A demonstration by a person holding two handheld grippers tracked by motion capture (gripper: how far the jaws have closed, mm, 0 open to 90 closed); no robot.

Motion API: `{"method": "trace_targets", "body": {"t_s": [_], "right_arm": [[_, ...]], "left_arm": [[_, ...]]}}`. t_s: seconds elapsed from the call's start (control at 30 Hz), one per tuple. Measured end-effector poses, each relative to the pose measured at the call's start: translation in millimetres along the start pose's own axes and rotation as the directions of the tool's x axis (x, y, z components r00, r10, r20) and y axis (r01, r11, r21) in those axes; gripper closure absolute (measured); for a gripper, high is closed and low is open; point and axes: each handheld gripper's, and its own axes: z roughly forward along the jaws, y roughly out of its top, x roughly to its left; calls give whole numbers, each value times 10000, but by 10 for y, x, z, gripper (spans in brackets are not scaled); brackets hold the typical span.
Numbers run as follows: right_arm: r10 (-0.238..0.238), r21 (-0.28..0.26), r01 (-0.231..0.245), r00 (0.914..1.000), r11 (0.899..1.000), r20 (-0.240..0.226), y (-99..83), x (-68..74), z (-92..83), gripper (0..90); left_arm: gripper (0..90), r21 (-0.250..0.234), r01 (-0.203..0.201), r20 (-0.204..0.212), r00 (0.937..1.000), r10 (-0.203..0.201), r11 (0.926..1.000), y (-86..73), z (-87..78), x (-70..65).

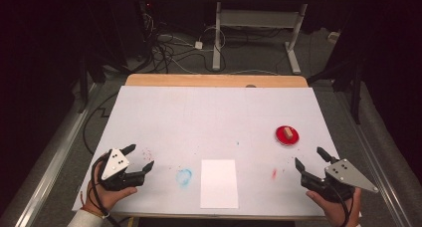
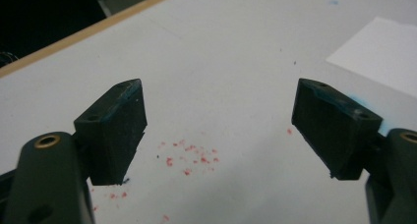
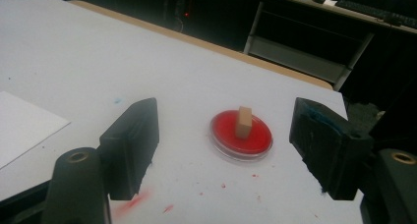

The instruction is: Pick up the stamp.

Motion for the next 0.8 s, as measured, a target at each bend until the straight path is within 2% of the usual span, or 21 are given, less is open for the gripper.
{"method": "trace_targets", "body": {"t_s": [0.13, 0.23, 0.27, 0.33, 0.43, 0.5, 0.53, 0.6, 0.63, 0.67, 0.7, 0.73, 0.8], "right_arm": [[-88, 125, 91, 9997, 9999, -213, 0, -5, 17, 284], [-82, 412, 120, 9960, 9991, -894, 3, -20, 32, 298], [-136, 480, 183, 9952, 9987, -971, 4, -20, 41, 298], [-142, 662, 213, 9942, 9976, -1070, 18, -34, 61, 297], [-63, 1031, 174, 9942, 9945, -1074, 70, -89, 100, 302], [117, 1353, 38, 9935, 9908, -1134, 116, -136, 136, 316], [75, 1713, 136, 9925, 9851, -1220, 147, -151, 167, 317], [-60, 2151, 283, 9946, 9762, -1038, 210, -169, 226, 357], [-113, 2559, 421, 9926, 9658, -1206, 242, -182, 277, 357], [-136, 2886, 462, 9934, 9563, -1138, 276, -187, 330, 360], [-103, 3020, 427, 9941, 9523, -1079, 308, -199, 383, 368], [-48, 3252, 443, 9926, 9446, -1213, 340, -218, 449, 373], [-177, 3820, 610, 9931, 9221, -1158, 417, -250, 594, 391]], "left_arm": [[199, 146, 86, -35, 10000, -85, 9999, -20, 26, 2], [199, 256, 36, -8, 10000, -35, 9997, -27, 37, -4], [199, 274, -27, -76, 10000, 29, 9996, -23, 37, -8], [199, 237, 81, -27, 10000, -81, 9997, -28, 40, -9], [199, 504, -76, -61, 10000, 79, 9987, -40, 58, -17], [199, 517, -14, -82, 10000, 18, 9987, -41, 56, -13], [200, 528, 0, -94, 10000, 5, 9986, -44, 57, -14], [203, 646, -61, -95, 9999, 67, 9979, -48, 73, -22], [203, 694, -124, -102, 9999, 131, 9975, -48, 78, -24], [203, 659, -106, -87, 9999, 112, 9978, -47, 84, -26], [203, 679, -117, -46, 9999, 120, 9976, -45, 88, -22], [203, 693, -98, -20, 9999, 100, 9975, -44, 94, -20], [199, 686, -125, 68, 9999, 121, 9976, -45, 113, -25]]}}
